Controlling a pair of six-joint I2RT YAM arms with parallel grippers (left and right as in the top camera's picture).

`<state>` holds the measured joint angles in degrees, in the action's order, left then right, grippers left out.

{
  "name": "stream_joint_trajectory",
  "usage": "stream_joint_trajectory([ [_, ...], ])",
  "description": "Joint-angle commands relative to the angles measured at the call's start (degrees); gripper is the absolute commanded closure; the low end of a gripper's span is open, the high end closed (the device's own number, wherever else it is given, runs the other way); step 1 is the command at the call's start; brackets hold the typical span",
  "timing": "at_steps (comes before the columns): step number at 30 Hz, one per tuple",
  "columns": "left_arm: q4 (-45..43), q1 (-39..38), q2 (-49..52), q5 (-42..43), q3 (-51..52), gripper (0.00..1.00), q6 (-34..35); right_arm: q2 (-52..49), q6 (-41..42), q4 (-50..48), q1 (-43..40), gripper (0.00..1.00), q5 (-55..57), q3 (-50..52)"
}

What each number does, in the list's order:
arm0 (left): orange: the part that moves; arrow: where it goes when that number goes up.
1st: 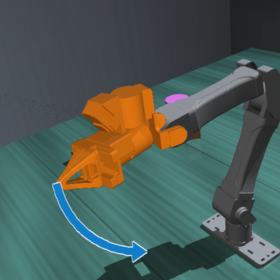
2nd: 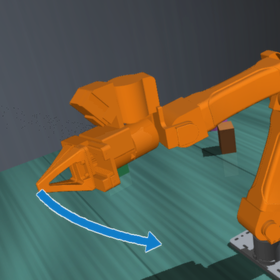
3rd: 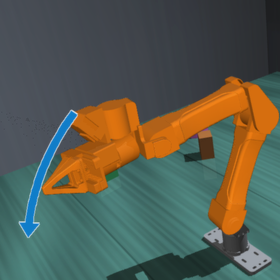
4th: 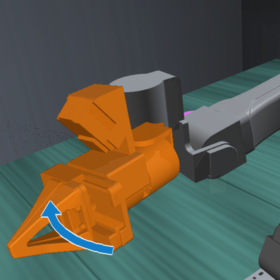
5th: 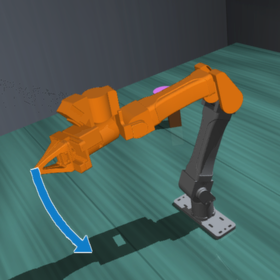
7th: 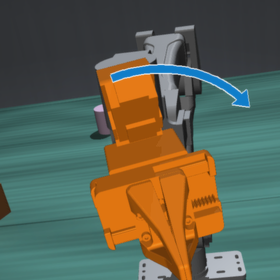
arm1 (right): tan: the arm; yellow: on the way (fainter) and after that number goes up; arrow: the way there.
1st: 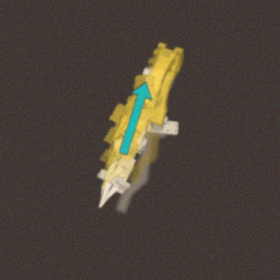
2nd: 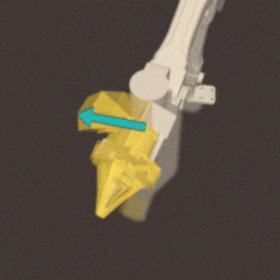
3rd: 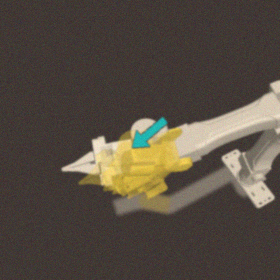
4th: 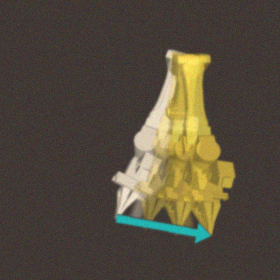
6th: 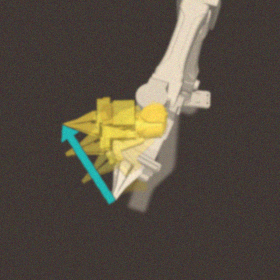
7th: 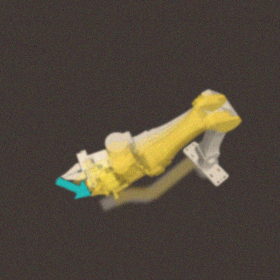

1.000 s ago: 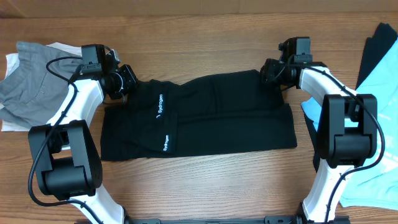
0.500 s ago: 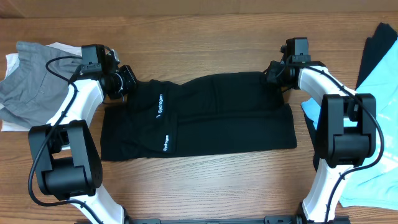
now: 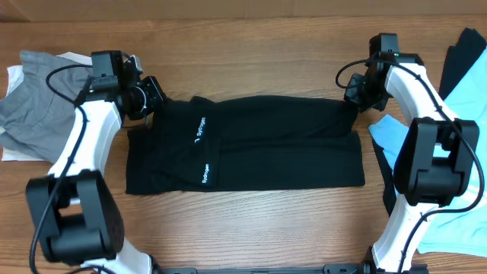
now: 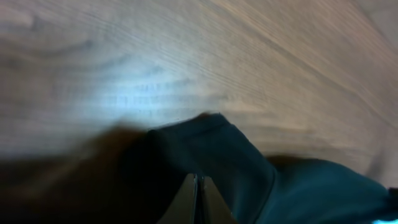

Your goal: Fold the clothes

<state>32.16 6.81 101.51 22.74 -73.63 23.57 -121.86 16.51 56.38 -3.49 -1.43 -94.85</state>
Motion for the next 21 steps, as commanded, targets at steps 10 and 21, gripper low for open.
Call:
stream_joint_trajectory([
  [10,17.49,2.58,-3.19,0.9,-0.5,0.96,-3.61,4.33,2.67,14.51,-5.77,0.96,4.37,-2.69],
  [21,22.91,7.08,-3.19,13.77,-0.48,0.96,-9.94,4.33,2.84,19.37,-6.47,0.94,2.58,-2.69],
])
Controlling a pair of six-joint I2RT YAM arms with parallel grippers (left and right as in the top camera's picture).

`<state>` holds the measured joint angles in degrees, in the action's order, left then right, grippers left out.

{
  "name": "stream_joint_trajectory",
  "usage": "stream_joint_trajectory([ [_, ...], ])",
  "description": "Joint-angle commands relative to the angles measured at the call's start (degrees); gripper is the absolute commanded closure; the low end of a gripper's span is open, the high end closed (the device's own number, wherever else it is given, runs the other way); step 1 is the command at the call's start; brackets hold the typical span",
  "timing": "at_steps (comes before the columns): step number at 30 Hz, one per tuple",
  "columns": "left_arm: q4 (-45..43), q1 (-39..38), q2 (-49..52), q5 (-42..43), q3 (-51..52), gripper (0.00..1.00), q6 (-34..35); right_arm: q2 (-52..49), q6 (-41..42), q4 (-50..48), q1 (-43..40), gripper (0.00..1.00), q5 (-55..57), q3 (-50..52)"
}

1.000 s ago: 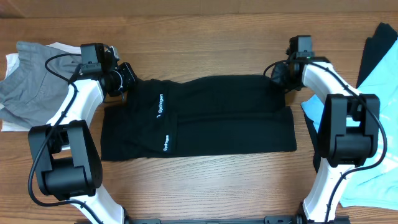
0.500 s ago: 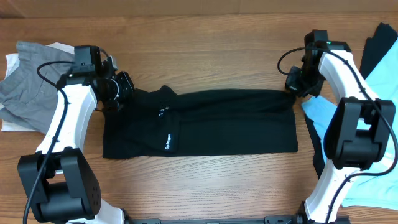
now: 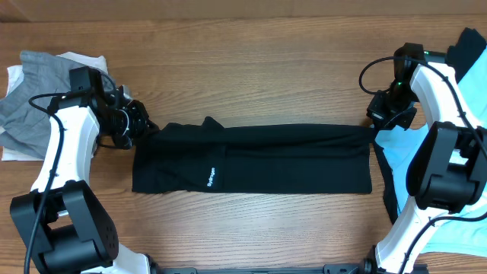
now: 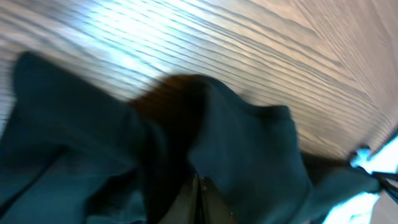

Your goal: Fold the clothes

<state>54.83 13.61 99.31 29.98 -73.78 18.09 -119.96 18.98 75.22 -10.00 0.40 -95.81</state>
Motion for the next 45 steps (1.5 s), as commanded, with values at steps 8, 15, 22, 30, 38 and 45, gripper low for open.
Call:
stream_joint_trajectory([
  [8,2.51,0.26,-0.98,7.04,-0.33,0.96,-6.38,2.43,0.35,5.29,-0.07,0.94,0.79,-1.73],
  [15,9.2,0.24,-0.96,7.04,-0.31,0.96,-7.98,2.43,-0.02,11.13,-0.09,0.91,1.11,-1.73],
  [22,11.96,0.24,-0.94,-2.99,0.59,0.96,-8.24,2.43,-2.93,19.26,0.02,0.86,2.56,-1.66],
  [30,12.0,0.24,-0.63,-3.19,0.61,0.95,-8.26,2.43,-2.91,19.34,0.02,0.76,2.54,2.6],
  [38,11.93,0.24,-0.63,-3.5,0.61,0.92,-8.28,2.43,-2.97,13.68,0.02,0.74,-0.74,8.26],
  [45,12.02,0.24,-0.63,-3.43,0.61,0.9,-8.26,2.43,-9.86,14.78,1.07,0.73,-7.67,9.51],
])
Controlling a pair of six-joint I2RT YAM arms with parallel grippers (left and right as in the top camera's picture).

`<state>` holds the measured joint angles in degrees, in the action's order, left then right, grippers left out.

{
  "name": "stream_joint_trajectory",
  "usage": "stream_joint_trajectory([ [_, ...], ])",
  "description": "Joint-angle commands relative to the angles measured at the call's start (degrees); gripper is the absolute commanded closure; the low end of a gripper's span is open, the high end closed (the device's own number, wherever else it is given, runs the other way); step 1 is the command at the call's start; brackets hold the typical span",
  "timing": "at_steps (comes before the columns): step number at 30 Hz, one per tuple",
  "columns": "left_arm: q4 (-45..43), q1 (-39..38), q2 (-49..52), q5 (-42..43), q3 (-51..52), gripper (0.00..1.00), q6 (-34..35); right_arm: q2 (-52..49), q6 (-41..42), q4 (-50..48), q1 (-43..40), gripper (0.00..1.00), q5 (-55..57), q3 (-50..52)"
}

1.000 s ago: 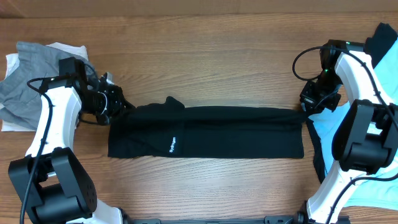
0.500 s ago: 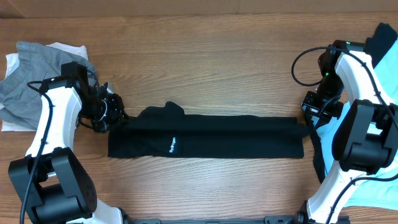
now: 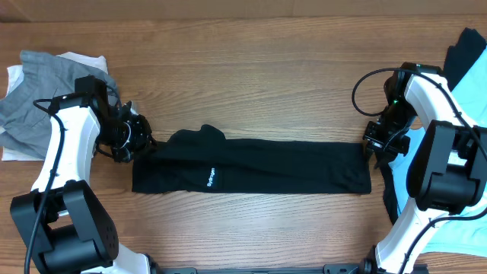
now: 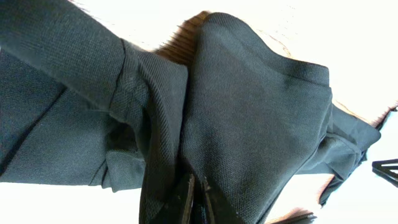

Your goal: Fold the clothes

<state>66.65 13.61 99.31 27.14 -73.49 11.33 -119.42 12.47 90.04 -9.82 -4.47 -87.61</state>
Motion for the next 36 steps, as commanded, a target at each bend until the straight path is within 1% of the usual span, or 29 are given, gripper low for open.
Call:
stream_joint_trajectory([
  [1,0.2,0.24,-0.63,-0.59,0.33,0.9,-1.51,1.88,-3.82,-0.26,1.18,0.72,-3.19,2.05],
  [5,0.11,0.24,-0.63,-0.61,0.33,0.9,-1.51,1.88,-3.98,-2.21,1.9,0.7,-3.39,5.18],
  [6,0.13,0.24,-0.63,-0.61,0.33,0.9,-1.51,1.88,-3.93,-3.23,1.9,0.61,-3.41,6.12],
  [8,0.17,0.24,-0.63,-0.61,0.33,0.9,-1.53,1.88,-3.91,-4.59,1.9,0.57,-3.89,7.39],
  [9,0.15,0.24,-0.63,-0.61,0.33,0.89,-1.53,1.86,-3.93,-5.95,1.9,0.51,-4.92,8.33],
  [12,0.15,0.24,-0.63,-0.59,0.33,0.9,-1.51,1.88,-3.91,-10.51,1.9,0.44,-5.66,10.75],
  [14,0.15,0.24,-0.63,-0.59,0.33,0.9,-1.51,1.86,-3.52,-13.64,1.9,0.42,-5.9,12.74],
  [15,0.15,0.24,-0.63,-0.59,0.33,0.9,-1.51,1.86,-3.54,-14.88,1.9,0.44,-6.75,13.77],
  [16,0.13,0.24,-0.63,-0.59,0.33,0.9,-1.51,1.86,-3.52,-15.47,1.9,0.49,-7.37,14.23],
  [17,0.13,0.24,-0.63,-0.59,0.33,0.9,-1.49,1.86,-3.54,-15.78,1.9,0.67,-7.65,14.38],
  [19,0.09,0.24,-0.63,-0.59,0.33,0.9,-1.49,1.88,-3.52,-15.87,1.88,0.95,-7.63,14.38],
  [21,-0.02,0.24,-0.63,-0.59,0.33,0.9,-1.51,1.88,-1.95,-15.74,1.42,0.96,-7.63,13.75],
  [25,-0.09,0.24,-0.63,-0.59,0.33,0.9,-1.51,1.88,-1.84,-13.29,0.57,0.96,-7.58,9.64],
  [26,-0.09,0.24,-0.63,-0.61,0.33,0.9,-1.51,1.88,-1.81,-12.41,0.44,0.95,-7.45,8.09],
  [28,-0.09,0.24,-0.63,-0.61,0.33,0.9,-1.51,1.88,-1.84,-10.47,0.44,0.89,-6.97,5.53],
  [33,-0.26,0.24,-0.63,-0.61,0.33,0.9,-1.51,1.88,-2.03,-7.93,0.44,0.87,-6.8,5.05],
  [36,-0.26,0.24,-0.63,-0.61,0.33,0.9,-1.51,1.88,-2.03,-6.08,0.46,0.83,-4.76,5.05],
])
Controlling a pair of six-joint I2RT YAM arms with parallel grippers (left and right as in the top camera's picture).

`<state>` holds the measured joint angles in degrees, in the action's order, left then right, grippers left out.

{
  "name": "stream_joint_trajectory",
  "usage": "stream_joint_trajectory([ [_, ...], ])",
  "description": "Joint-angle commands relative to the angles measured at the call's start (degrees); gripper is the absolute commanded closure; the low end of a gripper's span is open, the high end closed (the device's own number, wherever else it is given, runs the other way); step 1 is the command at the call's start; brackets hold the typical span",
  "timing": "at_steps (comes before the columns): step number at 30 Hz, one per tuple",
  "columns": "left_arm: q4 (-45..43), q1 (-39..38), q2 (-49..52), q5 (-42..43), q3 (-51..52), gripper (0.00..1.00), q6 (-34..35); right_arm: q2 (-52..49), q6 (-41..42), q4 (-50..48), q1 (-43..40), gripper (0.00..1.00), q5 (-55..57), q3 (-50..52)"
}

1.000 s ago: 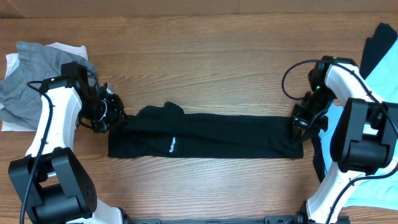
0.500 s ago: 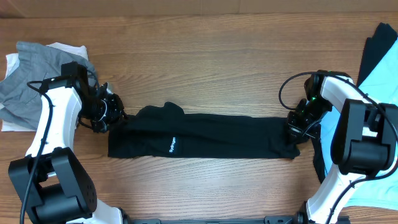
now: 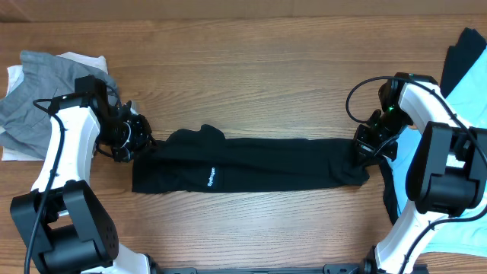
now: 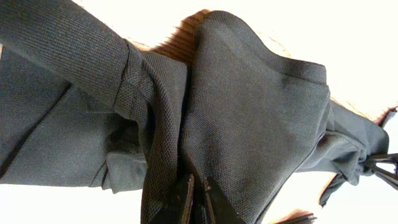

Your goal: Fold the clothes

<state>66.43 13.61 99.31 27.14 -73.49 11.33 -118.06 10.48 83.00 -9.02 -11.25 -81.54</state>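
Note:
A black garment (image 3: 266, 164) with a small white logo lies folded into a long narrow strip across the middle of the table. My left gripper (image 3: 143, 144) is at its far left corner, shut on the fabric. In the left wrist view the gripper (image 4: 197, 188) has its fingers pressed together with black knit fabric (image 4: 261, 112) bunched around them. My right gripper (image 3: 362, 151) sits on the strip's right end, shut on the cloth, which is crumpled there.
A grey garment (image 3: 38, 106) over a white one (image 3: 14, 80) lies at the far left. Light blue cloth (image 3: 464, 84) and dark cloth (image 3: 456, 57) lie at the right edge, behind and under the right arm.
My right gripper has shifted a little left and toward the front, and the strip's right end is now bunched. The left gripper and the strip's left end look unchanged.
First the garment lay as a broad rectangle, both grippers shut on its far corners. Then those corners were nearer the front and the garment was a narrower band. Later it was a thin strip with a small hump at the left, and now its right end is crumpled.

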Motion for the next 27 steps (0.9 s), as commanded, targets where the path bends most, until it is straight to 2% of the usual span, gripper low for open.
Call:
stream_joint_trajectory([
  [1,-0.09,0.24,-0.63,-0.61,0.33,0.9,-1.51,0.52,-0.04,1.38,-0.35,0.81,2.21,-1.03],
  [2,-0.2,0.24,-0.63,-0.61,0.33,0.9,-1.51,0.52,-0.04,1.6,-0.35,0.78,2.21,-0.98],
  [7,-0.26,0.24,-0.63,-0.59,0.33,0.9,-1.51,0.52,-0.07,2.4,-0.33,0.75,2.21,-0.17],
  [10,-0.24,0.24,-0.63,-0.59,0.33,0.9,-1.51,0.52,-0.04,1.01,-0.33,0.65,2.97,1.16],
  [12,-0.26,0.24,-0.63,-0.59,0.33,0.9,-1.51,0.5,-0.04,-0.31,-0.33,0.62,3.02,2.38],
  [14,-0.26,0.24,-0.63,-0.59,0.33,0.9,-1.51,0.5,-0.02,-1.14,-0.33,0.62,2.99,3.3],
  [17,-0.26,0.24,-0.63,-0.59,0.33,0.9,-1.51,0.5,-0.02,-1.86,-0.33,0.68,2.99,4.24],
  [18,-0.26,0.24,-0.63,-0.59,0.33,0.9,-1.51,0.5,-0.02,-2.1,-0.33,0.78,2.99,4.22],
  [19,-0.28,0.24,-0.63,-0.59,0.33,0.9,-1.51,0.52,-0.02,-2.36,-0.33,0.92,2.97,4.2],
  [20,-0.28,0.24,-0.63,-0.59,0.33,0.9,-1.49,0.52,-0.02,-2.47,-0.33,0.96,2.89,4.17],
  [24,-0.44,0.24,-0.63,-0.59,0.33,0.89,-1.49,0.52,-0.02,-2.67,-0.35,0.96,2.78,1.64],
  [27,-0.5,0.24,-0.63,-0.59,0.33,0.89,-1.49,0.52,-0.04,-1.36,-0.37,0.96,2.8,-4.35],
])
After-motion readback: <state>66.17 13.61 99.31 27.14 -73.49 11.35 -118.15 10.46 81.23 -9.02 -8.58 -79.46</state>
